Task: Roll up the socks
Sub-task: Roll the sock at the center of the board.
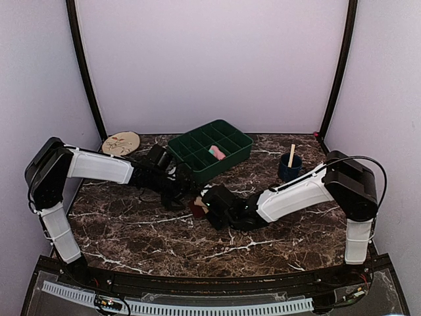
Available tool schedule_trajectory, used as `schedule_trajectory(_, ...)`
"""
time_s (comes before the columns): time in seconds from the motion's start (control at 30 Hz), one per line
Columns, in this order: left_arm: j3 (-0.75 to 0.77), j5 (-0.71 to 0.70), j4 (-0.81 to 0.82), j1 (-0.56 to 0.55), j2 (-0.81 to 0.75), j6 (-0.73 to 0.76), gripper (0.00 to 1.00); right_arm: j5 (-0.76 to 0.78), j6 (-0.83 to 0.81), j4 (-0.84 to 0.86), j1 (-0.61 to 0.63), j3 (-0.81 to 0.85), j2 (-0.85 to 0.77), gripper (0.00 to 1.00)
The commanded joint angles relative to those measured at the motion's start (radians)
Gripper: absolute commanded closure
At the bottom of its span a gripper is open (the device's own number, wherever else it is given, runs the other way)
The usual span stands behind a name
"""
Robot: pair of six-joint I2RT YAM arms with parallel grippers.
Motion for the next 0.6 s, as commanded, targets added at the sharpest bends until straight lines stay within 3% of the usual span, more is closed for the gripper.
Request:
schedule_trajectory(0.0,0.003,0.123,0.089,0.006,0.017,-0.104,0.05,-0.021,-0.017,0.053,0.011,0.026,0.023,1.00)
schedule_trajectory(0.13,0.010,0.153,0.099,0.012,0.040,-0.129,0.11,-0.037,-0.034,0.059,0.016,0.050,0.033,1.00)
schedule_trajectory(0.57,0.030,0.167,0.102,0.027,0.058,-0.159,0.54,-0.066,-0.047,0.060,0.021,0.098,0.058,1.00)
